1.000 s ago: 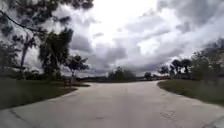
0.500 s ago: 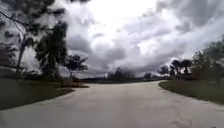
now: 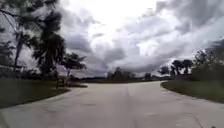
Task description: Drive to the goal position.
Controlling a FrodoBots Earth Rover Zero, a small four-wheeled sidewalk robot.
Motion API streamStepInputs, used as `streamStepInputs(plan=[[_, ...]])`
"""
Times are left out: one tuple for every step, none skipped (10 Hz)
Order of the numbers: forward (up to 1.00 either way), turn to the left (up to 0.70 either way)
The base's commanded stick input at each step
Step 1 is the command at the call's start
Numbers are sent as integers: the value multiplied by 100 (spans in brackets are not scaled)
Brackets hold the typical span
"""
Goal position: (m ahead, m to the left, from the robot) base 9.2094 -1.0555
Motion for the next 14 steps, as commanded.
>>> streamStepInputs(plan=[[85,0],[85,0],[85,0],[85,0],[85,0],[85,0],[85,0],[85,0],[85,0],[85,0],[85,0],[85,0],[85,0],[85,0]])
